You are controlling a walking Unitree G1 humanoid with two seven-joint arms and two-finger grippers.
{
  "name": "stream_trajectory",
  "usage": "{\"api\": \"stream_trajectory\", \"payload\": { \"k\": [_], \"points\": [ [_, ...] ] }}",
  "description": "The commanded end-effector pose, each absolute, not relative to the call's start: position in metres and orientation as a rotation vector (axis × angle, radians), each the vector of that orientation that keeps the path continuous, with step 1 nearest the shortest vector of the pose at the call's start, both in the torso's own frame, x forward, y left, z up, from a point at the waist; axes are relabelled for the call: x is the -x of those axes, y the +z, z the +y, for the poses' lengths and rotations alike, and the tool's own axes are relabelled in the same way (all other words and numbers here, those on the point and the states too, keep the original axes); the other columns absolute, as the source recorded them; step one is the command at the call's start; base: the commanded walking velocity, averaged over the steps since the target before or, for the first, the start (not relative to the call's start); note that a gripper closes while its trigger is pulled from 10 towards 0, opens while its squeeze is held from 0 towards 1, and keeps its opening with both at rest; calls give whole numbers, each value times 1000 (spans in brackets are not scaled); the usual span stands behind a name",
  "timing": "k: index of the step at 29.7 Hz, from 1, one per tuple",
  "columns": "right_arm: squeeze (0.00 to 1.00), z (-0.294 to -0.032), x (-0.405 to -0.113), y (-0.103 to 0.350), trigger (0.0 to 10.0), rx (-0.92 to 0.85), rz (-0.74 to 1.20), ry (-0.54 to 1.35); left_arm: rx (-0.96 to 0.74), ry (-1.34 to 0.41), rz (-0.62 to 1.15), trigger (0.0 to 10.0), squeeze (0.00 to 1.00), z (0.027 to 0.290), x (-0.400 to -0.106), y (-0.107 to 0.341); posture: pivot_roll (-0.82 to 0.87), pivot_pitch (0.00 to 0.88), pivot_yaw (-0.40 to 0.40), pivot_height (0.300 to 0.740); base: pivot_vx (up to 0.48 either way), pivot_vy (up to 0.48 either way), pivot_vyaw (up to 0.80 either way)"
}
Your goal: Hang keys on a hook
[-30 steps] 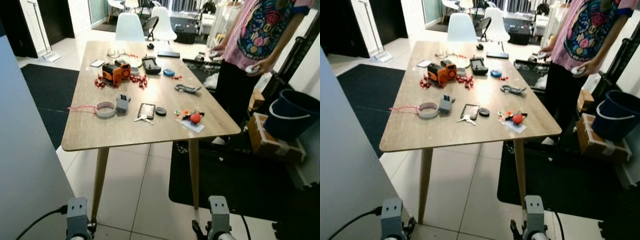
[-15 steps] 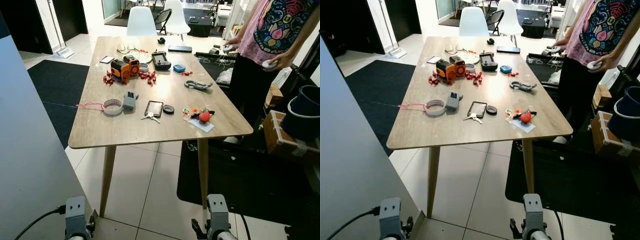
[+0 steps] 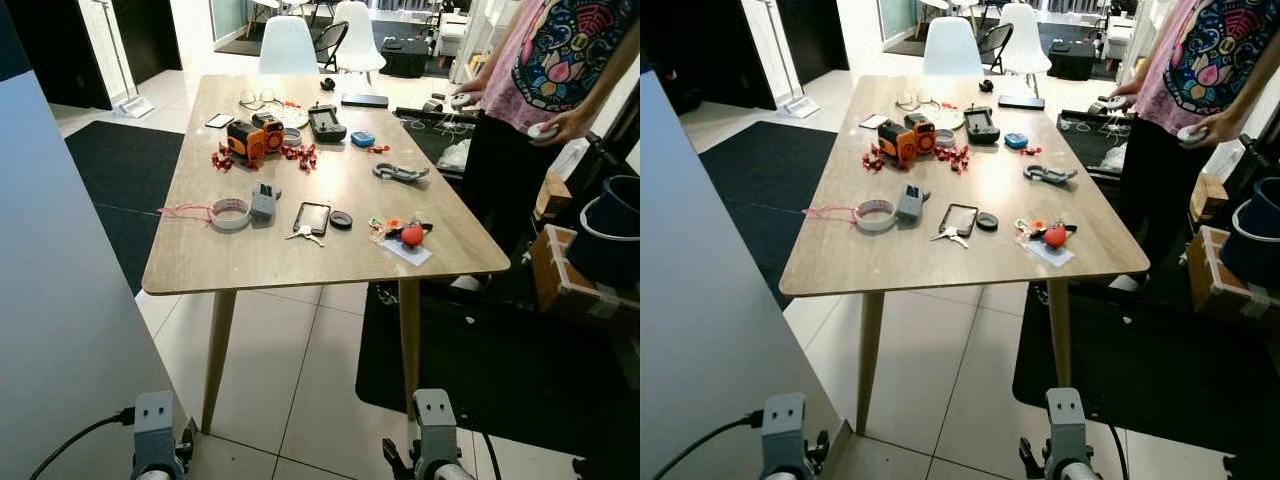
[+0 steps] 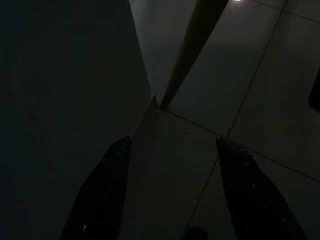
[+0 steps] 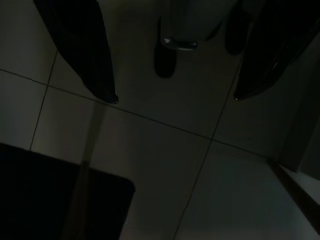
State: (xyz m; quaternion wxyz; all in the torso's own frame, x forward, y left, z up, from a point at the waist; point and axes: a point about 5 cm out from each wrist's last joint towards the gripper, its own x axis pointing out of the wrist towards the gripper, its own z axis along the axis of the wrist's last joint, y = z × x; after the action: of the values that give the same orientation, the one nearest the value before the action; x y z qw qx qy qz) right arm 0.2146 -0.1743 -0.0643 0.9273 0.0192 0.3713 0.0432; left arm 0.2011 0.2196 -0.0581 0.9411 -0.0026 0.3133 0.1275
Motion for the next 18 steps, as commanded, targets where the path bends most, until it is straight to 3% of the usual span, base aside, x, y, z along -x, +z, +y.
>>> {"api": "stream_trajectory", "payload": {
  "k": [1, 3, 18],
  "points": [
    [0, -177, -211, -67, 10000, -38, 777, 82, -11, 259, 657, 10000, 0, 222, -198, -60, 48, 56, -15, 740, 0, -480, 0],
    [0, -177, -210, -67, 10000, -37, 779, 82, -8, 264, 657, 10000, 0, 221, -198, -60, 48, 57, -16, 740, 0, -452, 0],
    [0, -178, -210, -67, 10000, -35, 784, 81, -27, 270, 658, 10000, 0, 220, -202, -59, 50, 56, -15, 740, 0, 0, 0]
  ]
}}
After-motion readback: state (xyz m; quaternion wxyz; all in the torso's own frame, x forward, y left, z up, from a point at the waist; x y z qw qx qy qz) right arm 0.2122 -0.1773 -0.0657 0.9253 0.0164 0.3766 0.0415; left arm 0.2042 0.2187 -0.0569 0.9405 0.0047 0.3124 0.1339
